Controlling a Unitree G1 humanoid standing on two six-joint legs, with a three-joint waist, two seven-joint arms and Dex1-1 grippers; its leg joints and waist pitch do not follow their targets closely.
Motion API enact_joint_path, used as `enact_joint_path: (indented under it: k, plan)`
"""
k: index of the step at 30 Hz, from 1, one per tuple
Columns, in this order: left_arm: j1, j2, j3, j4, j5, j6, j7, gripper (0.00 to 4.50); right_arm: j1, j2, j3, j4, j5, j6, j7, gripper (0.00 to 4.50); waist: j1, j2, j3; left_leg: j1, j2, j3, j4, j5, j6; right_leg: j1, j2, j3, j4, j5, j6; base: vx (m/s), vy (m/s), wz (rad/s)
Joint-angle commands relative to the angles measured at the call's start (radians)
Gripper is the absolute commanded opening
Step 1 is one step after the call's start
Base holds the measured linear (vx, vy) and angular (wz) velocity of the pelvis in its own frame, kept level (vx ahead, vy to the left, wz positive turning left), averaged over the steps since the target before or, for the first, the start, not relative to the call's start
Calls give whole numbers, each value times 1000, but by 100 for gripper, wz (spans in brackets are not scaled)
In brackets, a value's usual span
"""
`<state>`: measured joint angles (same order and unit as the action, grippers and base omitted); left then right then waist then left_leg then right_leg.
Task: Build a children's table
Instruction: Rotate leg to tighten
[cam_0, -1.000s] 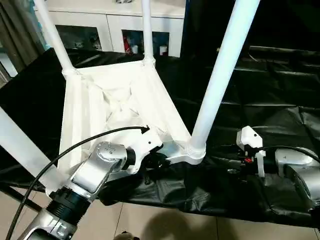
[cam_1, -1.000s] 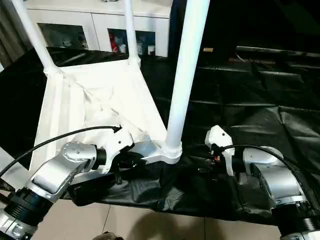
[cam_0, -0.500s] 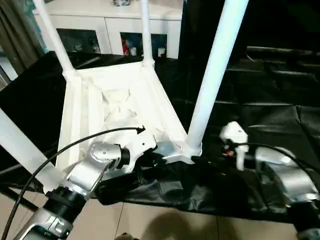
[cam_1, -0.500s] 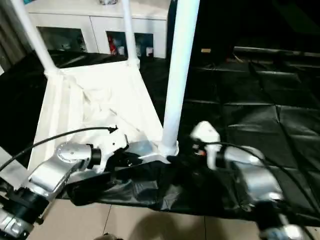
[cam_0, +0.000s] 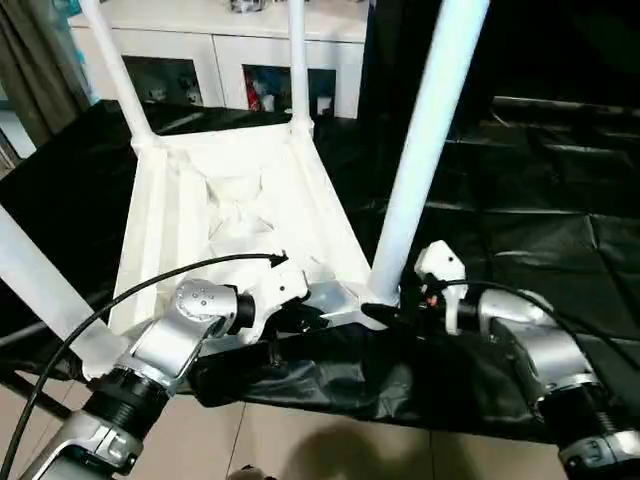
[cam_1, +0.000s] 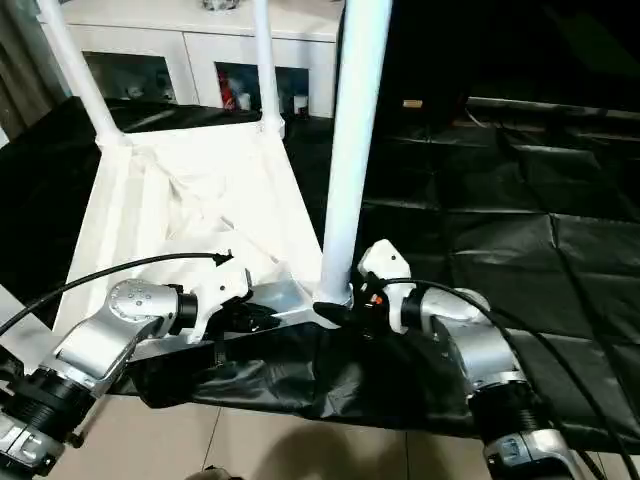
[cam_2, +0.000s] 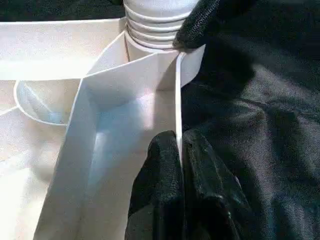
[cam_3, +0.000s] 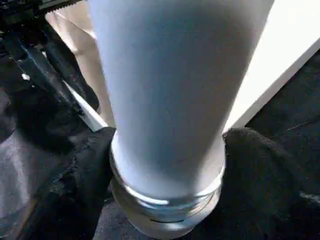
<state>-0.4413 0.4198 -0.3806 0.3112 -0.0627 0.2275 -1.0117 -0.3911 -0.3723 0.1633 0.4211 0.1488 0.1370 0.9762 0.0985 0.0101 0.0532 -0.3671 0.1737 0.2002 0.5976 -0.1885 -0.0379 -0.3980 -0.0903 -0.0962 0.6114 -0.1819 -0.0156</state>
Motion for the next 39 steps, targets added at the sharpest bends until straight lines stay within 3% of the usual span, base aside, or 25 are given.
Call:
enact_joint_path:
  k: [1,8,10,11,12,13,14,15,16,17,18,19,20,21,22,23,24,25,26,28,29,33,35,39]
  plan:
    - [20,-2,5,43,-5,-6,-8,0,-11,-2,-12,17,9,-16,0,339,0,-25,-52,13,60,-38,-76,-269,25,31,-84,58,-112,-544,-87,0,0,0]
    - [-52,-86,49,154,12,34,126,0,-20,106,-60,110,2,-21,-186,282,-13,-22,-47,22,53,-41,-73,-313,5,23,-84,48,-131,-648,-62,0,0,0]
    - [-113,-139,54,241,35,31,204,0,-47,180,-96,185,-6,-9,-344,278,-19,-11,-44,26,51,-44,-74,-343,-7,17,-82,42,-139,-677,-51,0,0,0]
    - [-141,-164,58,282,42,28,236,0,-62,212,-112,219,-8,-3,-416,278,-23,-15,-46,32,50,-47,-72,-374,-20,18,-84,35,-144,-695,-43,0,0,0]
    - [-173,-193,63,329,48,21,272,0,-79,242,-120,255,-18,0,-491,277,-28,-7,-45,34,51,-50,-74,-391,-25,20,-85,27,-151,-700,-39,0,0,0]
    - [-187,-205,65,350,51,17,289,0,-86,253,-121,271,-24,0,-522,277,-29,-7,-47,34,54,-54,-76,-404,-31,25,-86,23,-151,-689,-35,0,0,0]
    - [-217,-230,67,395,61,3,317,0,-107,279,-126,309,-34,-1,-590,277,-32,5,-45,39,58,-59,-82,-451,-37,26,-84,14,-155,-673,-31,0,0,0]
    - [-244,-252,69,433,67,-9,342,0,-129,300,-126,342,-42,1,-638,277,-43,13,-40,52,62,-62,-84,-532,-47,22,-79,-2,-166,-657,-29,-46,51,-4]
    - [-246,-253,69,435,67,-10,343,0,-130,301,-126,344,-43,1,-639,277,-50,13,-36,60,61,-64,-83,-581,-52,18,-74,-16,-177,-662,-21,-46,54,0]
    - [-291,-289,67,502,81,-39,376,0,-161,332,-103,381,-73,-21,-665,277,-60,24,-31,65,72,-72,-103,-690,-65,31,-59,-40,-170,-618,-13,-46,54,0]
    - [-318,-309,63,547,94,-64,387,0,-176,349,-89,393,-85,-58,-643,277,-46,44,-28,-4,116,-65,-195,-832,-87,102,-23,-36,-15,-419,-48,-76,52,4]
    - [-319,-311,63,550,96,-66,387,0,-177,351,-89,393,-85,-61,-641,277,-8,51,-17,-81,132,-31,-262,-923,-104,142,2,-33,125,-293,-60,-83,20,20]
    - [-334,-322,60,576,103,-84,388,0,-185,360,-92,398,-82,-88,-624,277,37,29,-35,-68,81,51,-262,-872,-99,118,30,-22,141,-225,-59,-83,20,20]
    - [-341,-325,58,589,106,-94,385,0,-190,364,-97,398,-75,-99,-610,332,18,-57,-67,98,54,13,-82,-531,-114,-16,-87,79,-37,-683,-1,70,-114,27]
    - [-344,-328,58,595,106,-104,377,0,-191,362,-103,391,-64,-104,-581,332,10,-94,-64,114,28,-1,32,-344,-52,-63,-112,94,-124,-850,11,185,-125,-11]
    - [-344,-328,60,596,104,-110,368,0,-191,356,-105,385,-57,-109,-559,346,46,-55,-67,-40,11,-51,23,-73,63,96,-167,162,-99,-708,-3,185,-125,-11]
    - [-340,-324,61,591,101,-117,353,0,-190,345,-105,377,-52,-116,-537,364,61,-32,-79,-53,29,-65,-26,88,59,101,-112,108,-43,-311,-38,126,-9,-30]
    - [-331,-317,58,580,99,-126,330,0,-187,325,-107,366,-47,-121,-513,364,56,-34,-86,-34,35,-65,-32,132,65,77,-70,88,-13,-84,-53,0,0,0]
    - [-326,-311,56,577,97,-139,313,0,-187,310,-110,362,-42,-124,-496,376,36,-31,-83,-15,41,-62,-26,153,81,60,-42,74,12,180,-122,0,0,0]
    - [-313,-295,56,569,88,-167,268,0,-184,272,-111,355,-34,-126,-450,388,32,-17,-87,-12,45,-56,-28,104,115,64,-55,72,7,272,-203,0,0,0]
    - [-312,-293,58,573,86,-178,255,0,-184,262,-111,355,-35,-128,-436,388,31,-20,-84,-11,45,-52,-33,35,120,70,-58,71,-5,230,-225,0,0,0]
    - [-291,-269,64,558,74,-217,149,0,-166,187,-106,321,-31,-144,-302,388,25,-17,-74,-2,61,-52,-54,-104,82,71,-69,72,-37,-37,-222,0,0,0]
    - [-267,-235,49,520,70,-233,65,0,-140,129,-94,262,-11,-133,-181,388,24,-17,-74,-2,65,-54,-58,-111,81,76,-72,74,-37,-31,-224,0,0,0]
    - [-238,-195,30,463,59,-237,-17,0,-107,62,-74,185,14,-120,-46,388,21,-16,-73,1,68,-47,-60,-124,94,66,-73,76,-41,-36,-236,0,0,0]
